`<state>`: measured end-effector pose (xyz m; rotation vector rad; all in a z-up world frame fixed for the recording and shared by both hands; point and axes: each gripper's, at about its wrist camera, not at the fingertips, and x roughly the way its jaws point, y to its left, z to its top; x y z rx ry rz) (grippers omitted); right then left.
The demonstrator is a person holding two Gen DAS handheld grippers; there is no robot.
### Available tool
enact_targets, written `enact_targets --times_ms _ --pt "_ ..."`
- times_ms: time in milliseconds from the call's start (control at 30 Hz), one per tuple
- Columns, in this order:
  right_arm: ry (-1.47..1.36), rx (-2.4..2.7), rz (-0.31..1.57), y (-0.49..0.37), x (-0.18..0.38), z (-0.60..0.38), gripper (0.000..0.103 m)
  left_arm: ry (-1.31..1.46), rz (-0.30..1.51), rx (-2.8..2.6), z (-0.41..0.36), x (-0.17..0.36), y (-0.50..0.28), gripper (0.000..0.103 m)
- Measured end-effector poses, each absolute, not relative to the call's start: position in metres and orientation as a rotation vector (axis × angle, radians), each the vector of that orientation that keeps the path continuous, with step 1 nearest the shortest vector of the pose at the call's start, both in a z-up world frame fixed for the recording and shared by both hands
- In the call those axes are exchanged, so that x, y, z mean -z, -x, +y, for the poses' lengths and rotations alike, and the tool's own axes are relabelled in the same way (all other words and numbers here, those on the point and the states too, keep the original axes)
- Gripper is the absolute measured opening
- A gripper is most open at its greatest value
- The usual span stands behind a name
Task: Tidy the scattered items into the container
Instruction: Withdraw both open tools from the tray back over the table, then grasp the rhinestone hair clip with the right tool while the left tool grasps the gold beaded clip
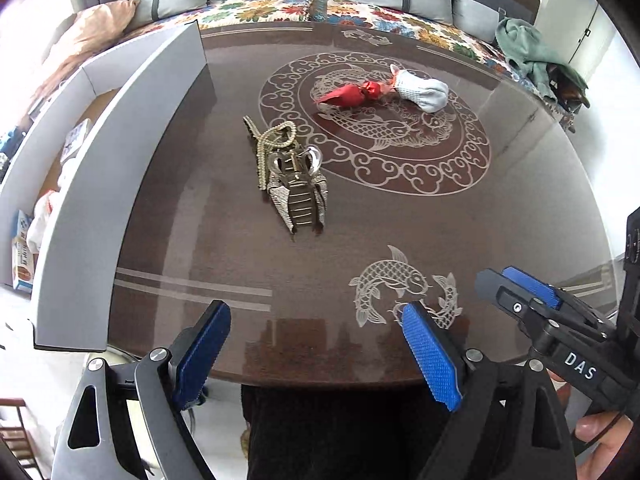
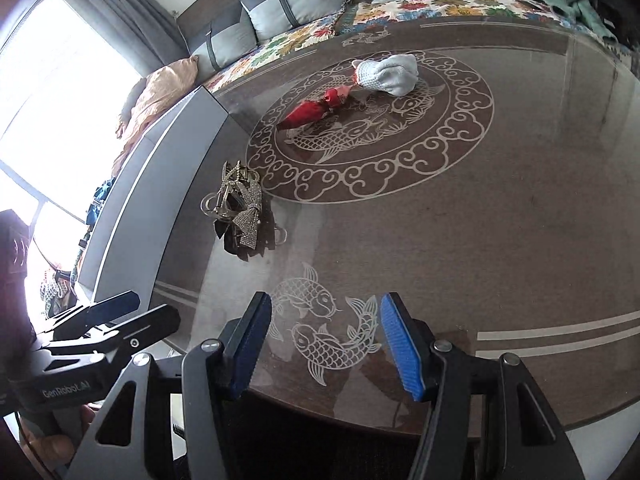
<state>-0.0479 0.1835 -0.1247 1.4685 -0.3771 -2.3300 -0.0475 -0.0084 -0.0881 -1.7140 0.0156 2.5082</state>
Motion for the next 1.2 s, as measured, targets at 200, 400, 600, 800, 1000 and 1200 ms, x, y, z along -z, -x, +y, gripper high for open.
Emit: enact_targets --times_ms 200,400,600,800,1000,1200 --pt "-1.500 2.318 -0.312 0.048 0.131 0.170 0.058 1.739 0.023 -2.510 -0.016 0.099 0.049 0.087" --pt "-1.477 2.278 -0.217 0.053 0.135 0.146 0.058 1.808 -0.118 -2.474 -0.046 0.124 0.044 0.087" --pt "-1.395 2.185 -0.078 0.071 0.137 0.090 0.058 1.870 -0.295 -2.463 -0.080 0.139 0.036 0.087" --pt "-1.320 2.150 0.065 0.095 0.144 0.038 0.058 1.849 -0.337 -2.468 -0.087 0.136 0.033 0.088" --pt "-1.361 2.154 0.104 0.125 0.157 0.009 0.058 1.858 -0.350 -2.443 -0.087 0.141 0.033 0.088" --pt "-1.386 2.199 0.248 0.144 0.168 -0.009 0.058 1.880 -0.366 -2.428 -0.091 0.145 0.035 0.088"
